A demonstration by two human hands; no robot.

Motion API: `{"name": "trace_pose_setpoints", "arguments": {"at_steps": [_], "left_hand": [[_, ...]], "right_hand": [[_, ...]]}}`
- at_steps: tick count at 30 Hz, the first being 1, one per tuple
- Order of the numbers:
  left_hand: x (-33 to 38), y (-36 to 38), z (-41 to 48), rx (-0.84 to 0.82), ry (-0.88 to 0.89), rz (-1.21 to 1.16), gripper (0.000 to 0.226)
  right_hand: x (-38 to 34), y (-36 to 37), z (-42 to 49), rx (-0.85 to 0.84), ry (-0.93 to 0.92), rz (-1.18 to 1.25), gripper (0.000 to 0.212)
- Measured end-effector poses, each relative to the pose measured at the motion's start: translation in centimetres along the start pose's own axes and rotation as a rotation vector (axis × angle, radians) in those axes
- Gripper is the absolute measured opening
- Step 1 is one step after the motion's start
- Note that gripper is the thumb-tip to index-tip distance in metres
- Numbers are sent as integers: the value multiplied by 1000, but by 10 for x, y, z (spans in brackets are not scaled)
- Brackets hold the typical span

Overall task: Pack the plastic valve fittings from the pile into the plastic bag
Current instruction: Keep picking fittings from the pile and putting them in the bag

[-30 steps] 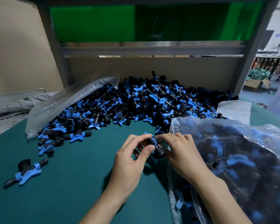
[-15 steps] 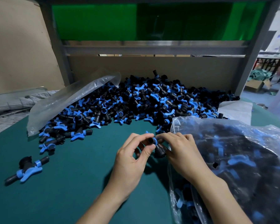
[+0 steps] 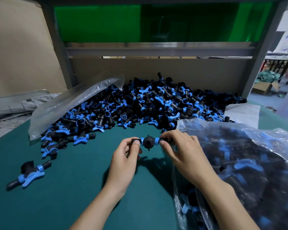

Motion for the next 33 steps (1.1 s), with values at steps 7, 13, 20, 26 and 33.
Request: {"name": "trace_pose_setpoints", "arguments": {"at_steps": [7,13,20,26,33], "left_hand": [[-3,0,0,-7,-1,26,14],[-5,-1,1,-12,-3,39,14],[-8,-5,8,84,-120,-31,12],[-5,-7,8,100,-139,-84,11],[-1,-1,-3,58,-117,-90,9]], "right_hand": [[1,1,0,-25,13,-10,15],[1,1,1,-31,18,-17,17],[-4,-3,5,45,-11,-124,32],[-9,-11,5,106,84,-485,50],[-1,-25,3,-64,179,-628,53]]}}
Point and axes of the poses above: each hand's wrist, its own z-axis towards the middle knuckle, its own y-axis out of the palm, x = y × z, the point moved 4 cm from there along z, towards the middle knuckle, and after that the axes turned 15 degrees about x, right-handed, at the moved point
